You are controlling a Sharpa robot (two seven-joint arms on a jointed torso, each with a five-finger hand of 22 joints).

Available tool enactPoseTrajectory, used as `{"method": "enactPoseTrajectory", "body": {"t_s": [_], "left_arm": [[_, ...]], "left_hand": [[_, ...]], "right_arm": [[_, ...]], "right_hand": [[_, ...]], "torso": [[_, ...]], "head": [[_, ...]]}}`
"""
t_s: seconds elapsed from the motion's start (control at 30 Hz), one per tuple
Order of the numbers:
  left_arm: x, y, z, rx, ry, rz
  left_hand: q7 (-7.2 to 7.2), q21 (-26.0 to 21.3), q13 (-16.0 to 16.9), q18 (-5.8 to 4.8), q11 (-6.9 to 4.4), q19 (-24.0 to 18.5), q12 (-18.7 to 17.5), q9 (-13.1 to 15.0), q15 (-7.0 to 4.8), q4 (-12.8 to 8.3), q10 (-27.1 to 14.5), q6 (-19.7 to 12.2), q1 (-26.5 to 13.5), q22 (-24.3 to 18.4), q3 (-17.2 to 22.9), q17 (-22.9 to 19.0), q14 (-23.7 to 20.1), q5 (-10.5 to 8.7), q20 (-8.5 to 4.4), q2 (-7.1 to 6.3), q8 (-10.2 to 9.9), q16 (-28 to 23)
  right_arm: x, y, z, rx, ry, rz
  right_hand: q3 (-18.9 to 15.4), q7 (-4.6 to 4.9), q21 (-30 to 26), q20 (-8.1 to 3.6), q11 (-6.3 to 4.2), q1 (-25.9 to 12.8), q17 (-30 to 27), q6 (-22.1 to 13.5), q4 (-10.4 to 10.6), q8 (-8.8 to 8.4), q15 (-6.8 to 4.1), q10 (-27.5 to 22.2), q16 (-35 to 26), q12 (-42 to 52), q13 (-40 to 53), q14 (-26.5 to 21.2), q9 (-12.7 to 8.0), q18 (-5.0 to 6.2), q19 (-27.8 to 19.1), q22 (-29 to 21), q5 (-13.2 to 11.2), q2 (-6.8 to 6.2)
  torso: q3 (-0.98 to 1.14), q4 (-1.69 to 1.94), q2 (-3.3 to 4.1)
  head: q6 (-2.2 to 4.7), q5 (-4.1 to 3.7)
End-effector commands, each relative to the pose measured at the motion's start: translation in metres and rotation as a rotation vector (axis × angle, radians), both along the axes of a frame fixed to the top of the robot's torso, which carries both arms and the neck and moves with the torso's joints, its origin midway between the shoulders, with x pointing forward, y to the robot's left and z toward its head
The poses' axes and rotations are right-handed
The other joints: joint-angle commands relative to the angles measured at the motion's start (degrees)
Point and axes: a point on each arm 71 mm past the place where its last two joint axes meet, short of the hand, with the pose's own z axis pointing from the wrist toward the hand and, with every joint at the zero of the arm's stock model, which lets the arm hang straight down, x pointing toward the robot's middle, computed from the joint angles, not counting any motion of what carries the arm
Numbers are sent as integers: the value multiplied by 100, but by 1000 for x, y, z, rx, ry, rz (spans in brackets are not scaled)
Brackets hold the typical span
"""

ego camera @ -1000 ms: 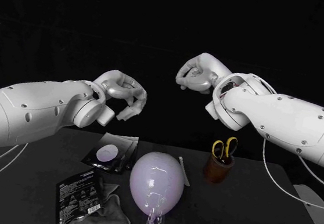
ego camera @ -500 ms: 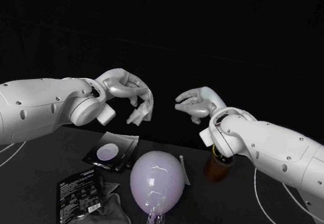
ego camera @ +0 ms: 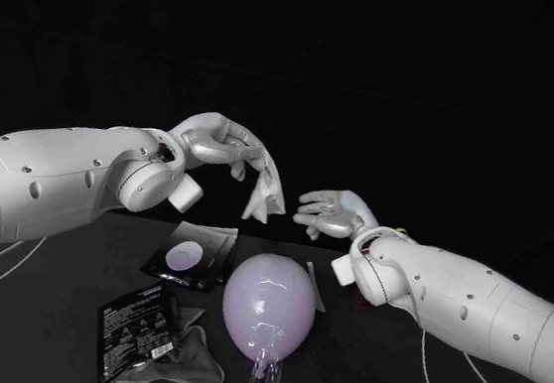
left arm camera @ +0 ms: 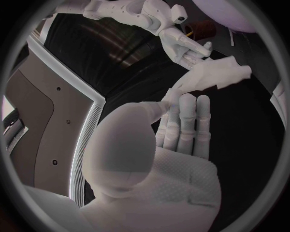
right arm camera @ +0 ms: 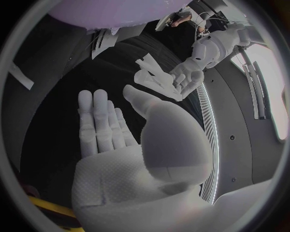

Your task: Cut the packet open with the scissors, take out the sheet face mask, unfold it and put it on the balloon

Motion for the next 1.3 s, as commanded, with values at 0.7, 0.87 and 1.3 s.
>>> {"method": "enactPoseTrajectory", "body": {"t_s": [0.7, 0.87, 1.3], "left_arm": [[-11, -16, 4, -48, 20, -98], [-13, -18, 4, -50, 25, -109], [-15, -22, 4, -49, 33, -125]], "left_hand": [[18, 104, 19, 118, -12, -7, -42, 1050, -6, -11, 7, -14, 55, 61, 40, 13, 61, 31, -44, -20, -24, 172], [18, 109, 20, 118, -12, -7, -43, 1052, -6, -11, 7, -14, 55, 65, 40, 14, 63, 31, -44, -20, -25, 181], [18, 136, 25, 119, -12, -5, -49, 1062, -7, -11, 10, -16, 56, 82, 40, 16, 74, 31, -48, -19, -30, 229]], "right_arm": [[-12, 31, -19, 212, 92, 180], [-12, 30, -18, 246, 95, 170], [-15, 38, -14, 289, 86, 184]], "right_hand": [[-906, 6, -2449, 664, -8, 234, -1454, -440, -310, -203, 570, -538, -3113, 14, -13, -1131, -268, -112, -2105, -2942, -26, 474], [-924, 21, -2452, 667, 10, 275, -1504, -359, -344, -179, 590, -512, -3221, 30, -8, -1185, -237, -151, -2170, -3124, -27, 561], [-894, 28, -2438, 662, 48, 323, -1554, 59, -436, -26, 661, -232, -3314, 63, -10, -1006, -162, -126, -2142, -3492, -28, 743]], "torso": [[-9, -1, -7], [-6, -2, -8], [-9, -1, -11]], "head": [[-29, -48], [-38, -47], [-18, -66]]}}
